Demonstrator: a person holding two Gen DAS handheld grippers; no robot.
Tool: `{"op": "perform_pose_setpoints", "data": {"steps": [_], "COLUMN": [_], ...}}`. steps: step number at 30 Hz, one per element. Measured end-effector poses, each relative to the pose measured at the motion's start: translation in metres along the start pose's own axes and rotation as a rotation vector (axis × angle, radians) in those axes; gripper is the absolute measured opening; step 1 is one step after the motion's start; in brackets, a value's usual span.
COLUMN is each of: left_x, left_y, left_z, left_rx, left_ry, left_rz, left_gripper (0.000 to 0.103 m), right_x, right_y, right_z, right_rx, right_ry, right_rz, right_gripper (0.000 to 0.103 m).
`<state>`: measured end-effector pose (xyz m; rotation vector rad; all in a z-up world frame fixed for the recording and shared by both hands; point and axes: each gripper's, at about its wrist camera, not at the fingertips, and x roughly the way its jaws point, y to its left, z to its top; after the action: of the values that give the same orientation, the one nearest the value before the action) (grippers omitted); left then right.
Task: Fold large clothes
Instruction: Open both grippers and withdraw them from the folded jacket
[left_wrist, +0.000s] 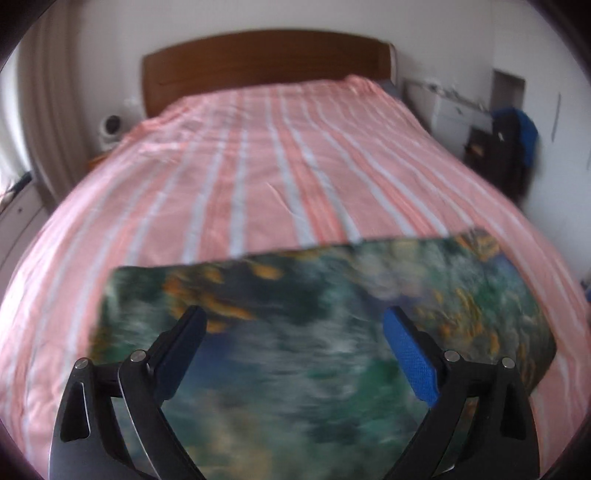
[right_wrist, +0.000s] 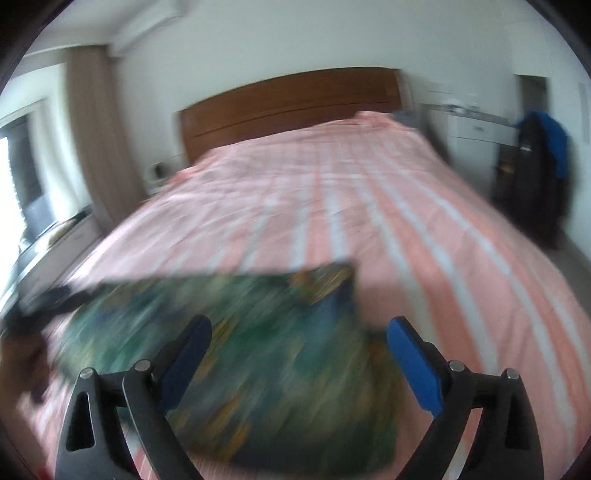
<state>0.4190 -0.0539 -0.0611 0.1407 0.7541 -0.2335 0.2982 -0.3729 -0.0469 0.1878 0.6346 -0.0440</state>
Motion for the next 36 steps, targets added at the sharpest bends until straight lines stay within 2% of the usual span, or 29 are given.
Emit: {"op": "perform_pose_setpoints", "data": {"steps": [2, 5, 8, 12, 14, 18, 20, 24, 26, 32, 36], "left_x": [0.013, 0.018, 0.004, -0.037, -0.058, -0.111, -0.130, -0.158, -0.159, -0.132, -0.109], "left_y": [-0.016, -0.031, -0.049, -0.061, -0.072, -0.093, -0.099, -0.103, -0.102, -0.090, -0.082], "left_z": [-0.013, -0.039, -0.074, -0.120, -0.143, -0.191, -0.203, -0.212, -0.212, -0.204, -0.207], "left_rx": [0.024, 0.089, 0.178, 0.237, 0.277, 0.336, 0.318, 0.211, 0.173, 0.065, 0.046], "left_ry": [0.039, 0.075, 0.085, 0.119, 0.146, 0.190, 0.196, 0.181, 0.161, 0.118, 0.122], "left_rz": [0.004, 0.030, 0.032, -0.021, -0.053, -0.123, -0.148, -0.188, -0.174, -0.061, 0.000], "left_gripper": [0.097, 0.096, 0.096, 0.096, 0.096, 0.096, 0.097, 0.098, 0.098, 0.098, 0.098], "right_x": [-0.026, -0.052, -0.070, -0.090, -0.095, -0.087, -0.080, -0.074, -0.072, -0.072, -0.070], "right_y": [0.007, 0.008, 0.004, 0.000, 0.000, 0.004, 0.002, 0.000, -0.002, -0.003, -0.002], "right_z": [-0.037, -0.098, -0.152, -0.195, -0.206, -0.206, -0.207, -0.217, -0.218, -0.221, -0.222], "right_rx": [-0.034, -0.031, 0.007, 0.049, 0.056, 0.033, 0.040, 0.038, 0.038, 0.031, 0.025], "right_ry": [0.015, 0.093, 0.154, 0.136, 0.114, 0.113, 0.114, 0.141, 0.145, 0.149, 0.153], "right_rz": [0.031, 0.027, -0.001, -0.025, -0.030, -0.030, -0.029, -0.023, -0.020, -0.026, -0.035], "right_gripper": [0.095, 0.095, 0.095, 0.095, 0.095, 0.095, 0.095, 0.095, 0.095, 0.095, 0.095]}}
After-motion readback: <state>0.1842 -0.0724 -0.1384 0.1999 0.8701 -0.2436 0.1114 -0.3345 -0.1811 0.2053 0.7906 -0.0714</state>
